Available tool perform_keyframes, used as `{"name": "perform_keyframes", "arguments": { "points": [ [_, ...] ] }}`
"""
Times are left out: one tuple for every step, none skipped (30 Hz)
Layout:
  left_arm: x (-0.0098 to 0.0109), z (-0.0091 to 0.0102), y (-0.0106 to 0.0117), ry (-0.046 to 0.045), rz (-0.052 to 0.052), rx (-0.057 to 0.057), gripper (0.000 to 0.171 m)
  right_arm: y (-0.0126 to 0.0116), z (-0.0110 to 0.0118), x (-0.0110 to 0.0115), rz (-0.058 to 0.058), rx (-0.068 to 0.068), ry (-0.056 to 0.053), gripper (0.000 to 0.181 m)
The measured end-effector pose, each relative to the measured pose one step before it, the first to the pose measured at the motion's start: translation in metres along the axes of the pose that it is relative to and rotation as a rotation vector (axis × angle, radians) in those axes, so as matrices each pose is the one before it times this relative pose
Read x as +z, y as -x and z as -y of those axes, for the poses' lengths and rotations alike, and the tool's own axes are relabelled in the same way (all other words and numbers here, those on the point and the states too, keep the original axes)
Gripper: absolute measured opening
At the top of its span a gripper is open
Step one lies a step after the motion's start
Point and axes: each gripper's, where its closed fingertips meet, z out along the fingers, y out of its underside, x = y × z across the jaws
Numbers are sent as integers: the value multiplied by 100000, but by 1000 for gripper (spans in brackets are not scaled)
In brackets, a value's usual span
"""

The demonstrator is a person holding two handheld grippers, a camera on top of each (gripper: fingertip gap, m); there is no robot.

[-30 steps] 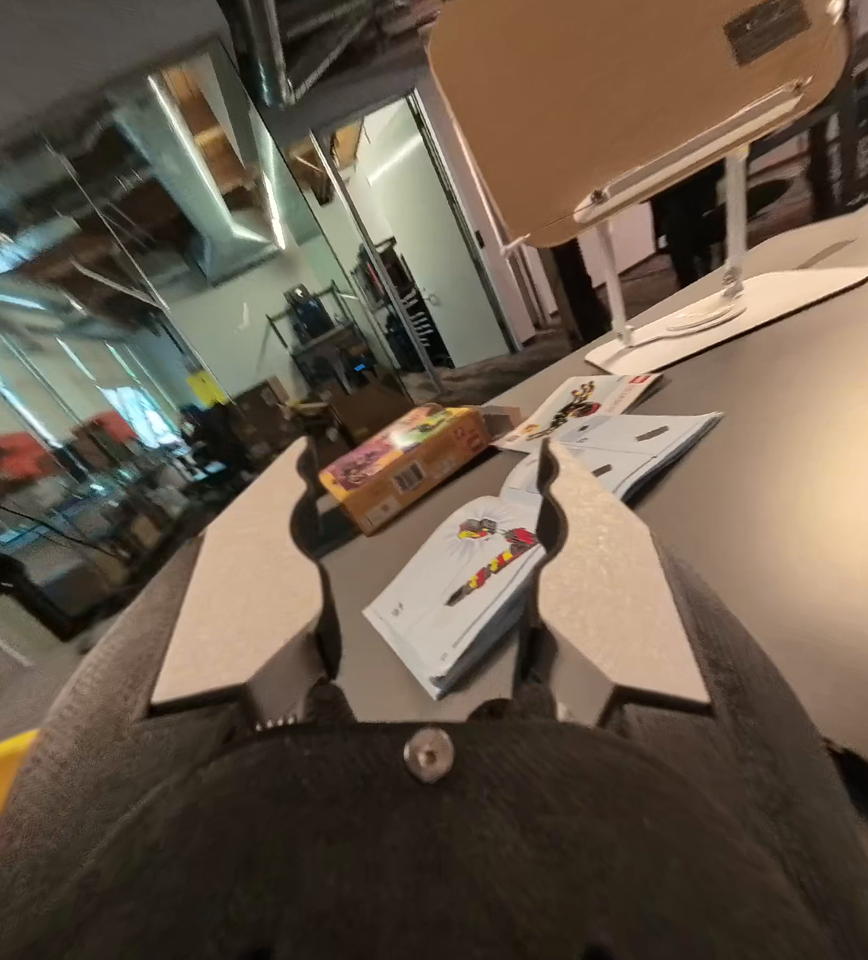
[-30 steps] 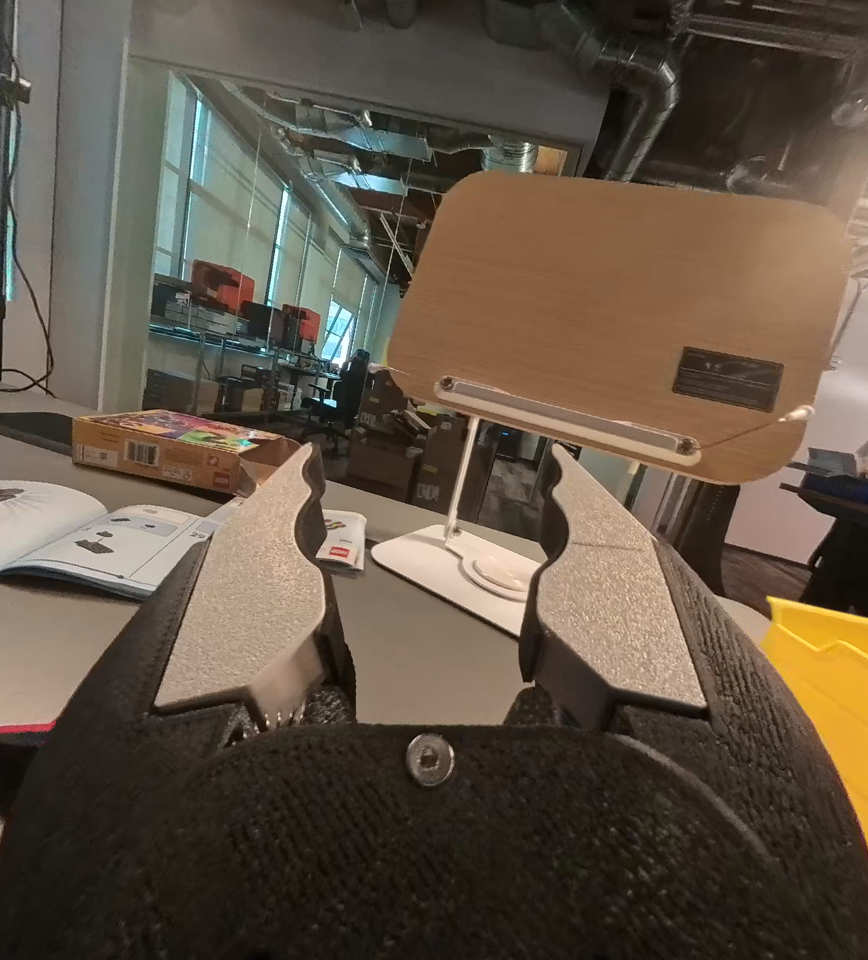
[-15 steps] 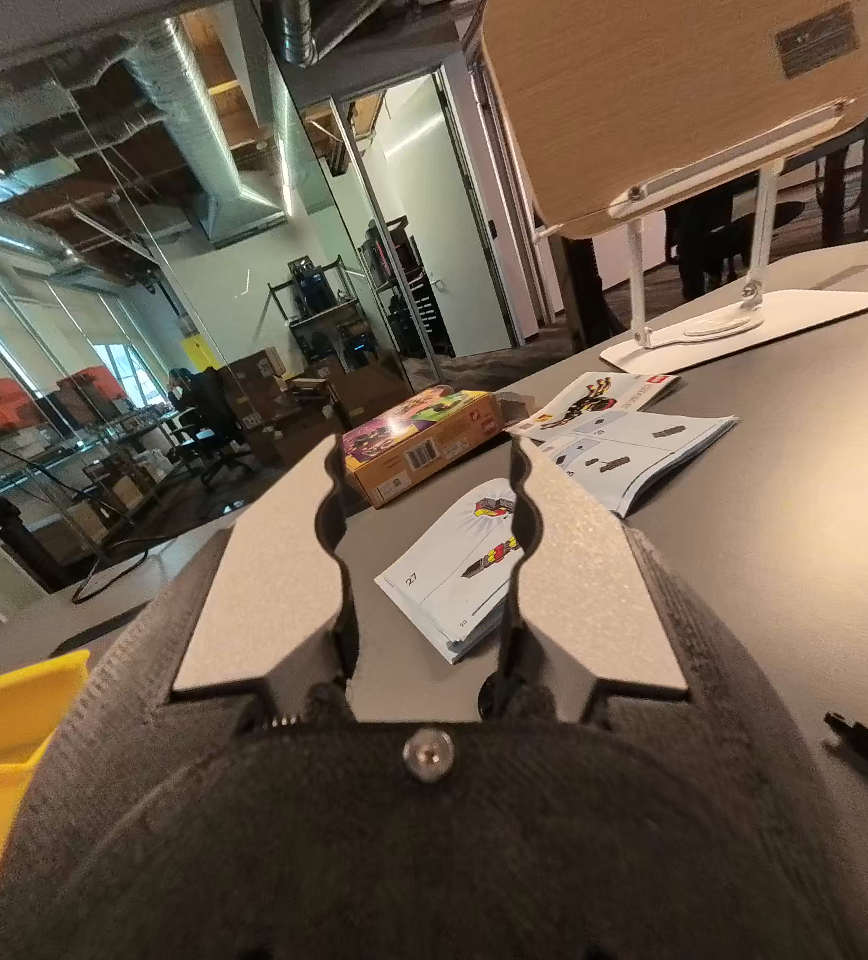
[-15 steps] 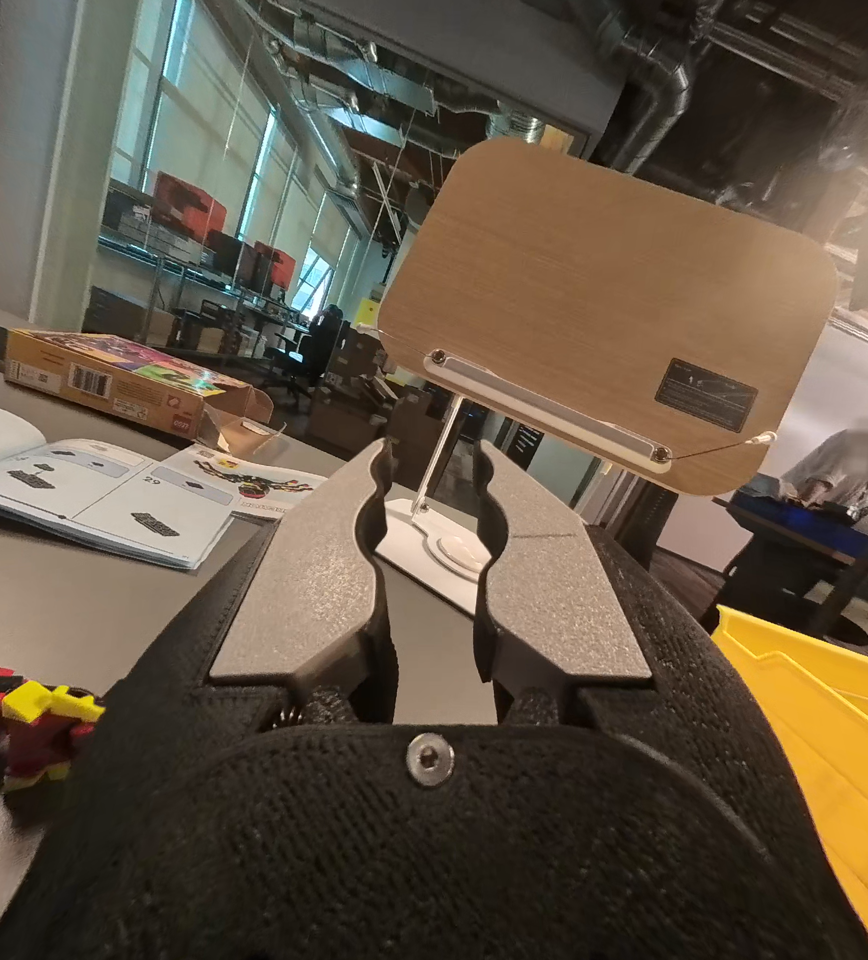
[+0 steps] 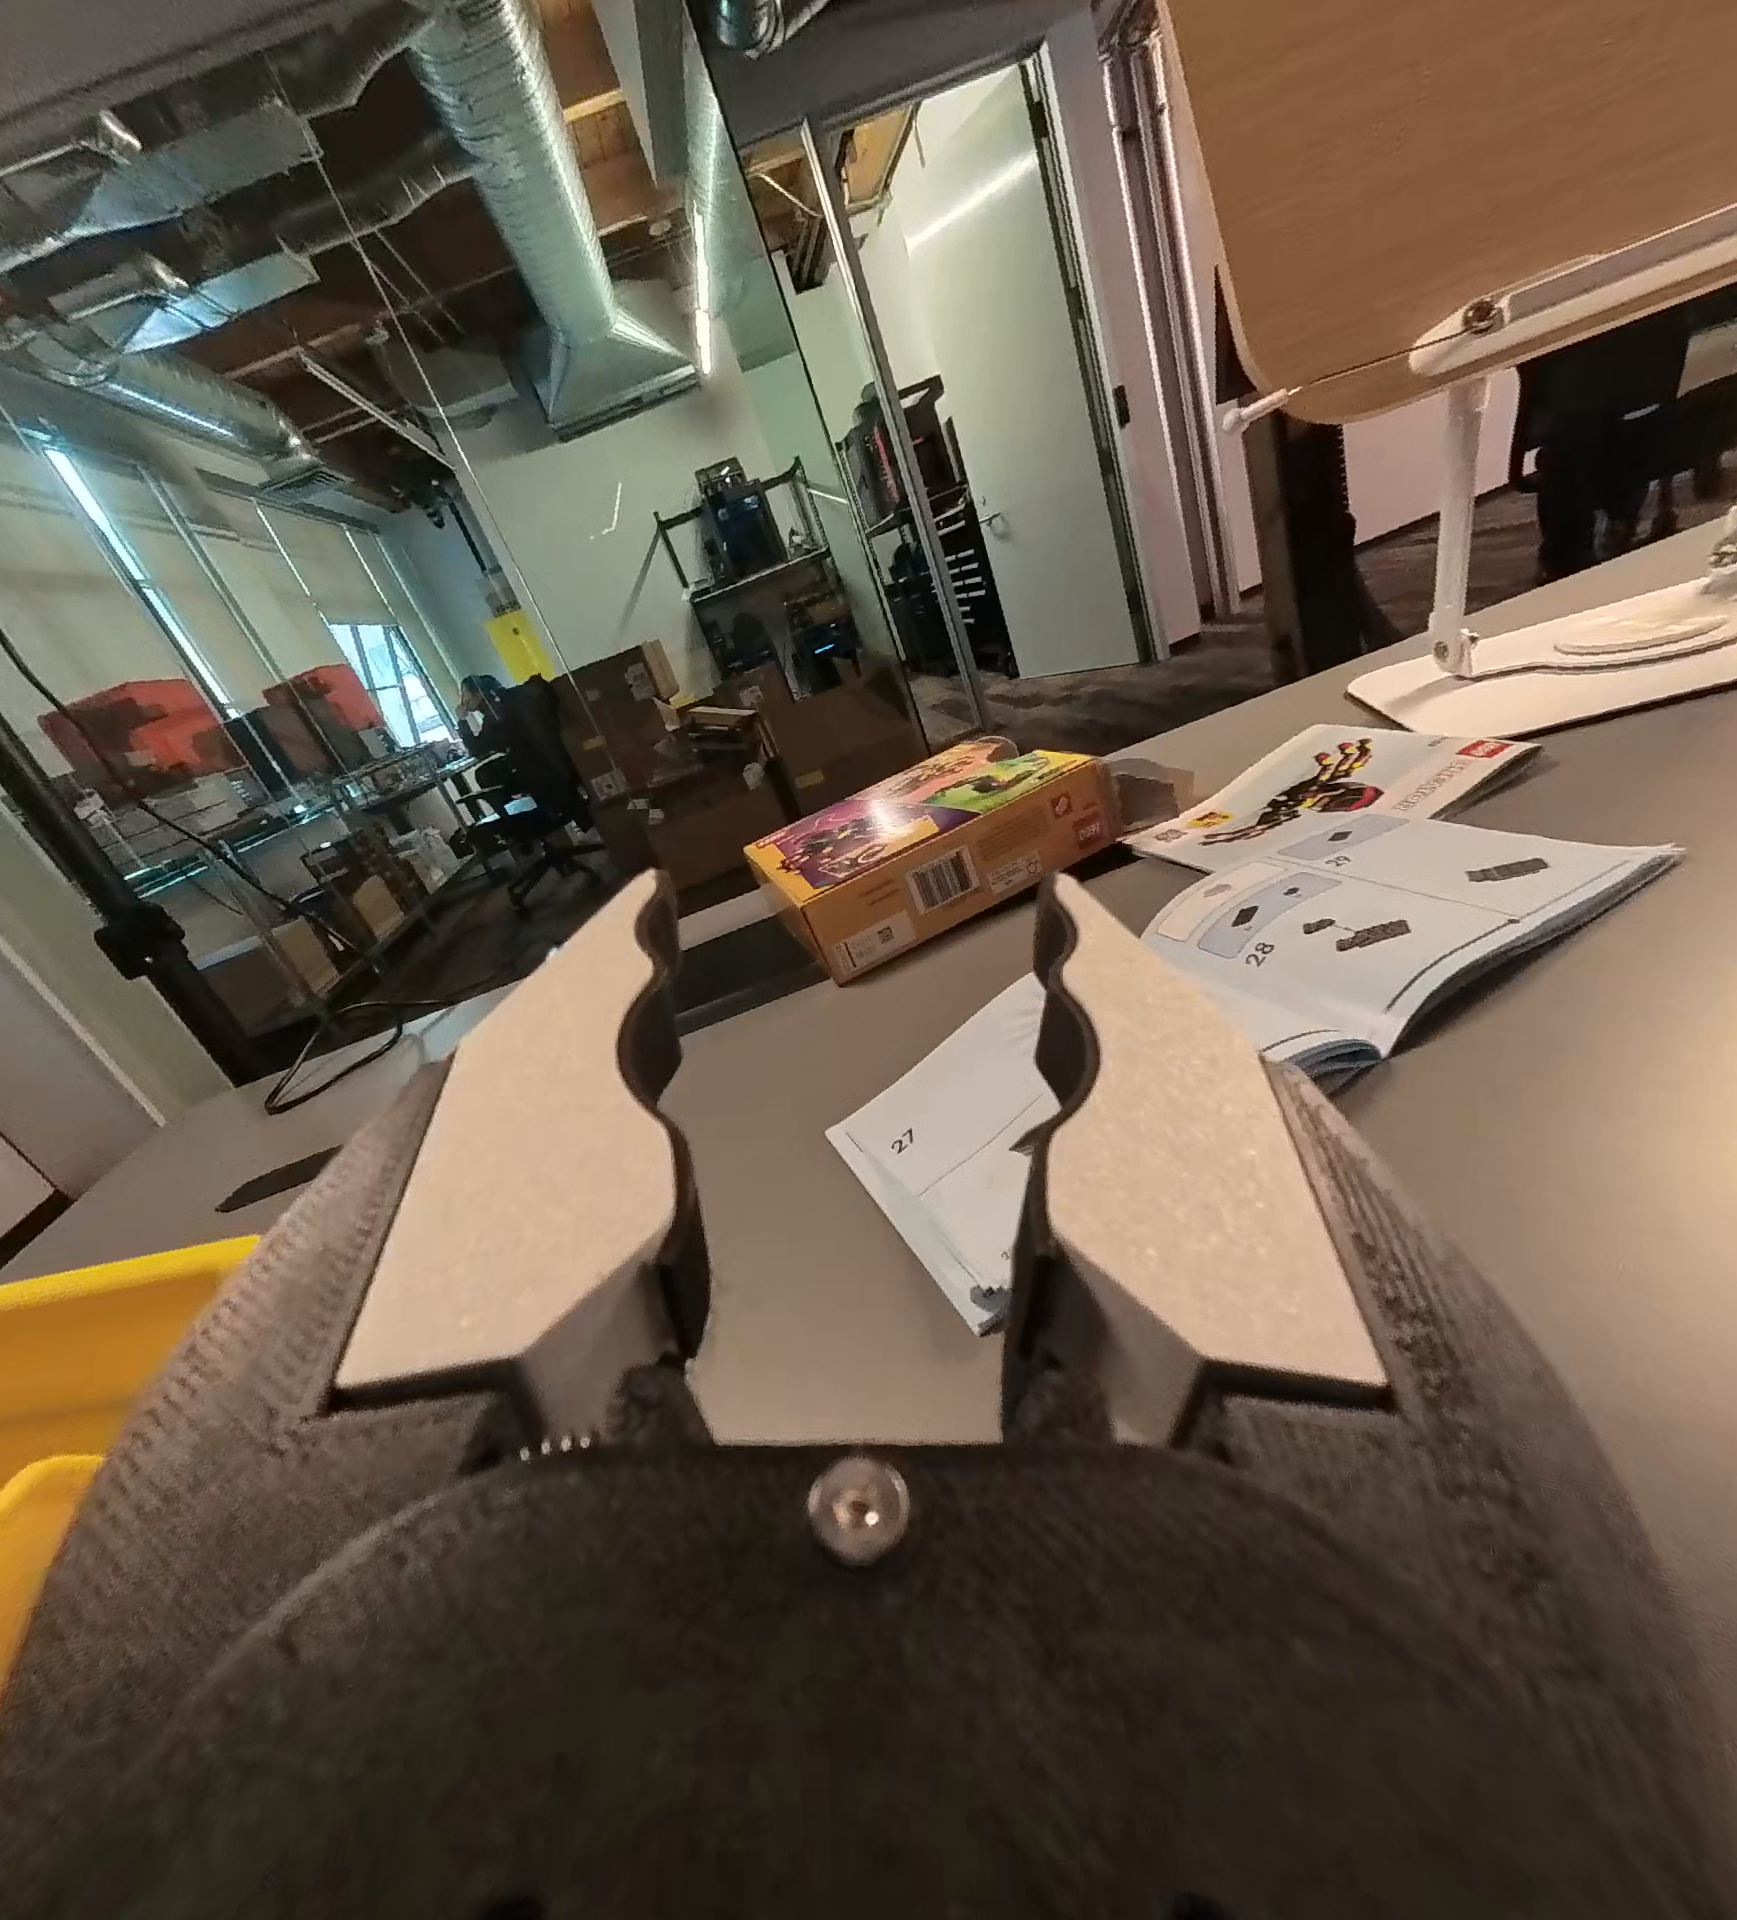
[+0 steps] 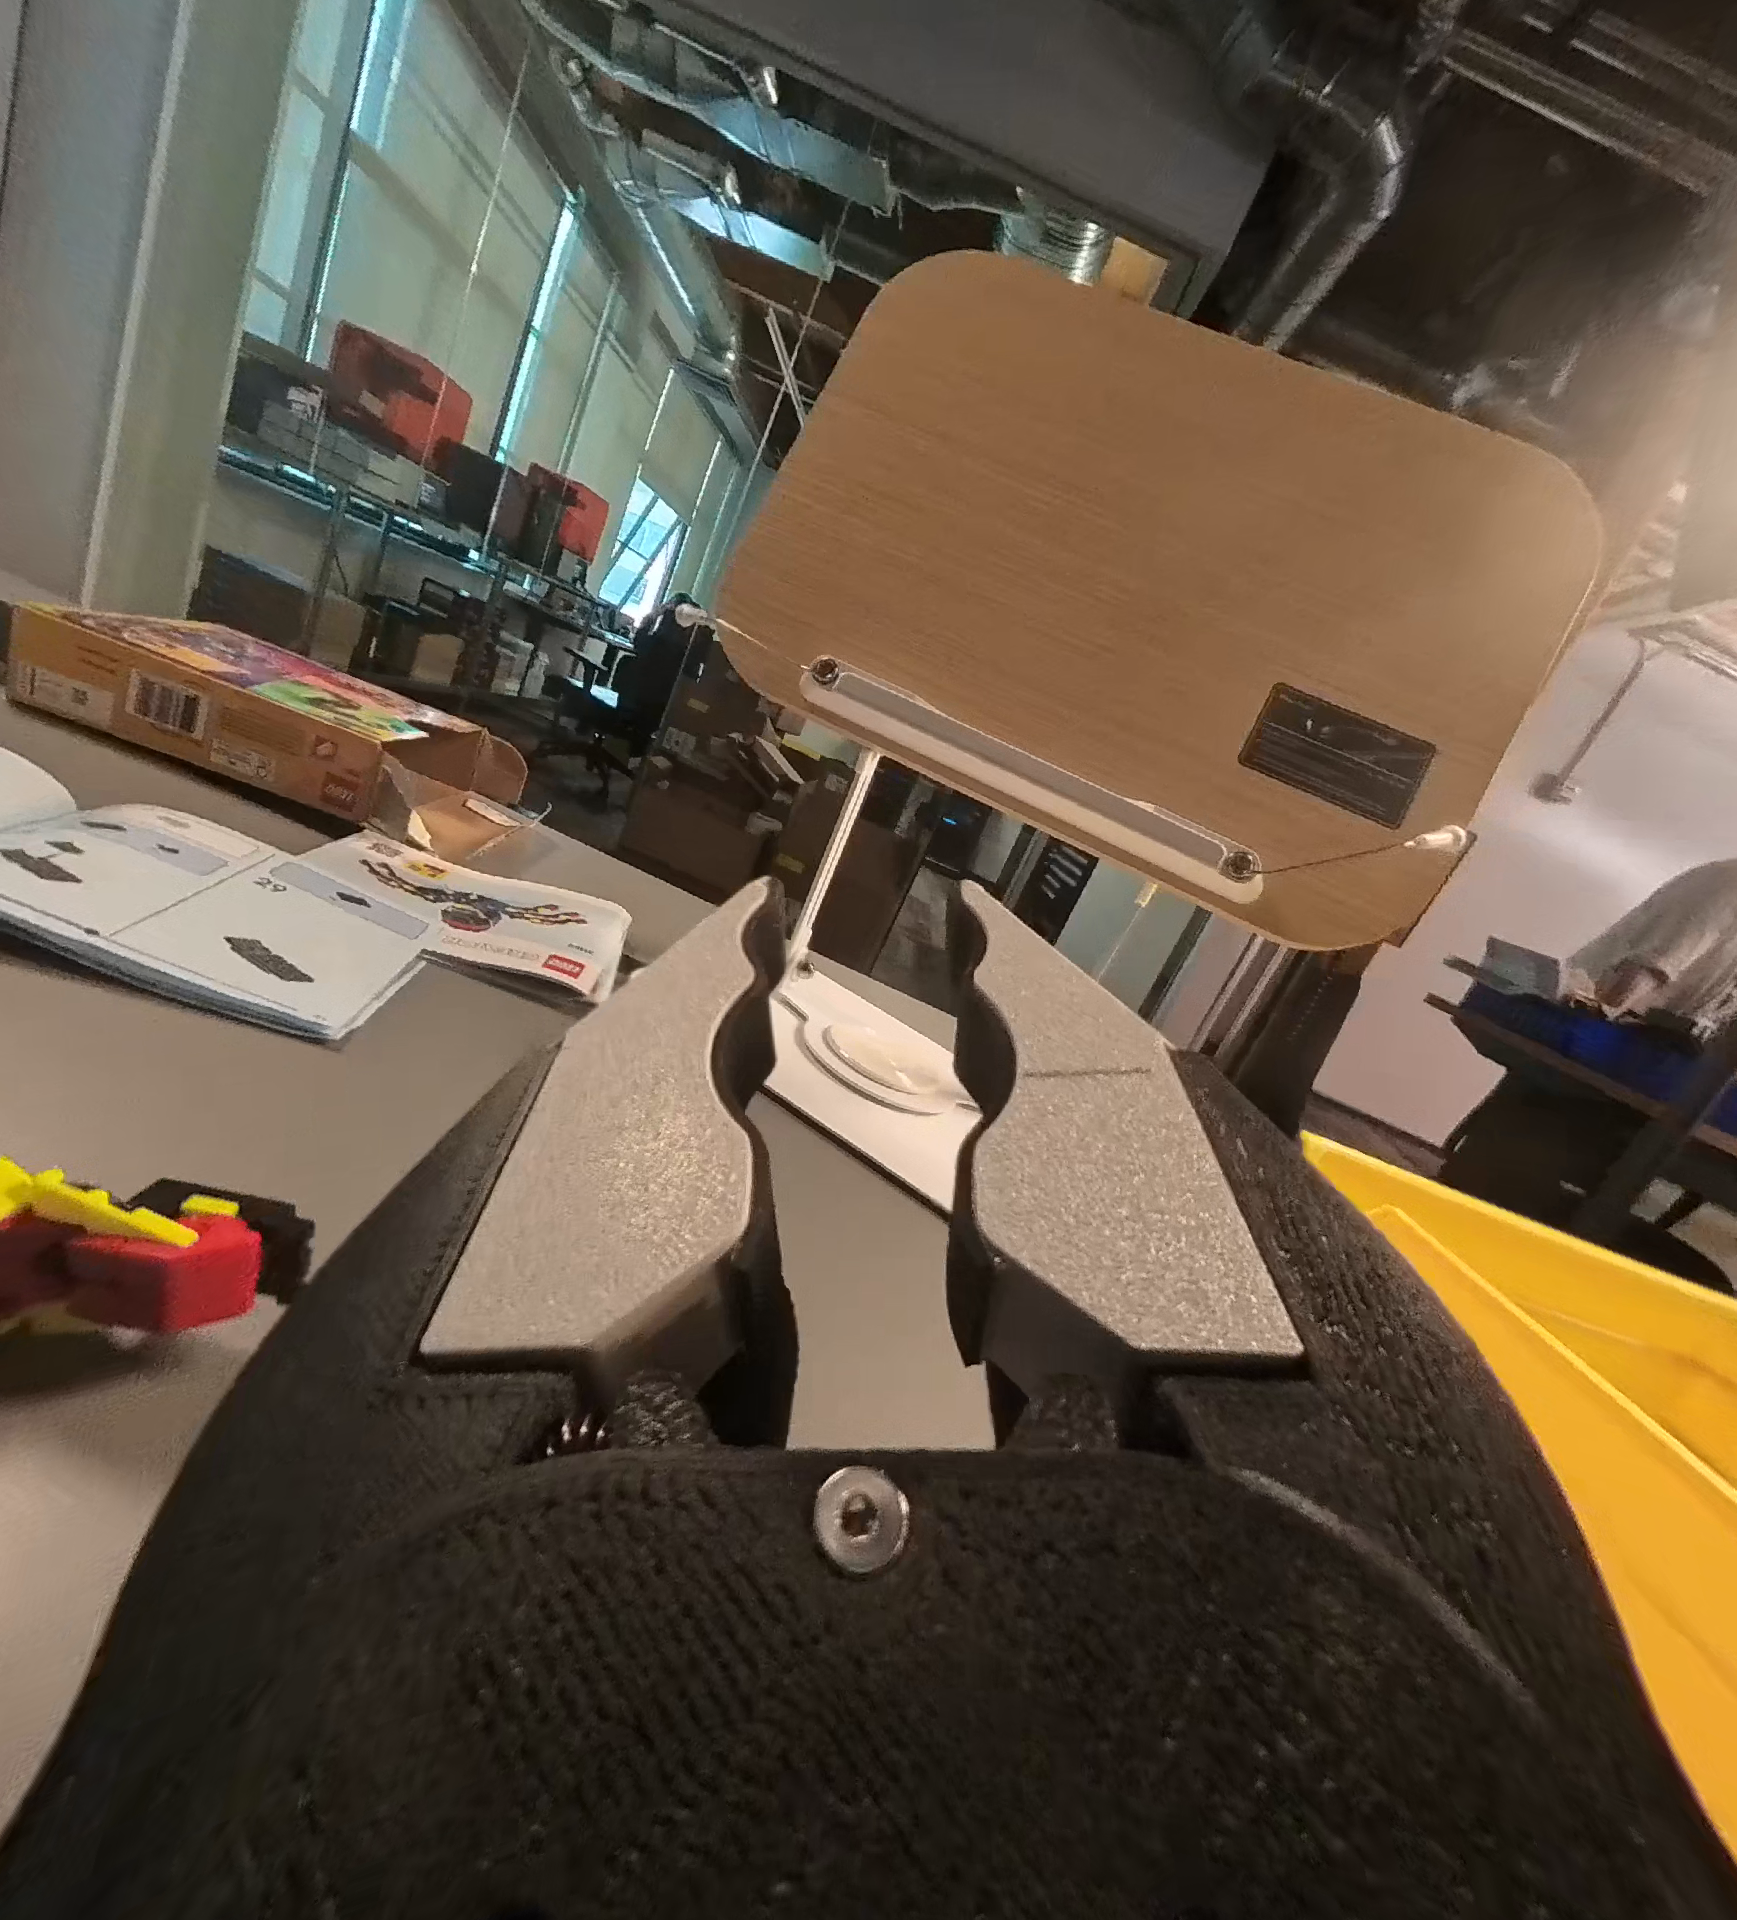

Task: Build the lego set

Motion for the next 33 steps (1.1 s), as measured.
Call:
{"name": "perform_keyframes", "arguments": {
  "points": [
    [-3, 34, 80, -189, 814, 556, 68, 11, -42, -133, 780, -1753, 94, 28],
    [12, -5, 42, -33, 532, 444, 68, 16, -48, -89, 779, -1660, 114, 27],
    [41, -59, -20, 255, 78, 219, 68, 16, -60, -74, 638, -1566, 131, 27],
    [65, -86, -21, 431, 10, 43, 69, -19, -87, -2, 346, -1341, 267, 27],
    [66, -73, 13, 297, 322, 46, 69, -42, -119, 55, 68, -734, 415, 26],
    [52, -19, 38, -4, 567, 164, 70, -46, -124, 87, -37, 102, 441, 26],
    [22, 5, 3, -60, 265, 292, 70, -30, -100, 111, -34, 511, 351, 26],
    [-13, 0, -23, 36, 88, 438, 70, -23, -87, 75, -23, 311, 264, 26],
    [-3, 4, -3, -11, 197, 413, 69, -14, -48, 37, -39, 91, 186, 26],
    [-6, 10, -29, -39, -62, 217, 69, -6, 1, -12, 18, 115, -41, 26],
    [4, -10, -37, 21, -206, 42, 69, 36, 50, -34, 191, 207, -267, 25],
    [20, -26, -16, 98, -78, 4, 69, 74, 55, -26, 355, 180, -327, 24],
    [5, -8, 15, 31, 68, -8, 69, 98, 44, -9, 462, 22, -222, 23],
    [-3, 0, -7, -79, -71, -5, 68, 103, -3, -3, 459, -149, 40, 23],
    [-9, 4, -15, -84, -94, 11, 68, 73, -45, 10, 287, -288, 295, 23],
    [20, -1, -8, 8, -46, 85, 68, 40, -50, -11, 104, -275, 338, 22],
    [20, -21, -36, 97, -173, 102, 67, 24, -29, -22, 63, -144, 160, 22],
    [19, -28, -47, 86, -235, 119, 67, 20, 6, -26, 72, -37, -23, 22],
    [17, -8, -33, 29, -132, 147, 67, -2, -6, 3, 26, 37, 9, 22],
    [-3, 10, -35, -75, -146, 118, 67, -2, -44, 10, -12, 44, 174, 22],
    [-4, 14, -29, -158, -208, 46, 66, 0, -39, 5, -12, 19, 239, 22],
    [2, 15, -18, -122, -151, -60, 66, -1, -36, -1, -5, -20, 158, 22],
    [-7, 10, -17, -94, -156, -135, 66, 15, -11, 0, 19, -65, 56, 21],
    [4, 2, -16, -52, -153, -113, 65, 13, -6, -7, 43, -75, 17, 21],
    [1, -3, 3, -16, -41, -64, 65, 16, -4, 1, 60, -56, 67, 21],
    [3, 0, 4, -40, -37, -60, 65, 16, -27, -2, 90, -76, 129, 21],
    [2, 5, -8, -35, -37, -36, 65, 15, -20, -5, 39, -97, 119, 21],
    [2, 5, 0, -33, -29, 56, 65, 0, -12, -4, -17, -34, 24, 21],
    [2, 3, -22, -47, -72, 65, 64, -8, 12, -15, -1, 61, -21, 21],
    [5, 15, -46, -70, -236, 3, 64, -16, -17, -6, -27, 102, 46, 21],
    [9, 4, -54, -44, -213, -5, 64, -17, -26, -1, -60, 97, 110, 21],
    [18, 16, -68, -54, -244, -104, 64, -15, -24, 0, -32, 78, 97, 21],
    [16, 17, -89, -19, -379, 58, 64, -12, -11, -9, -25, 52, 41, 21]
  ]
}}
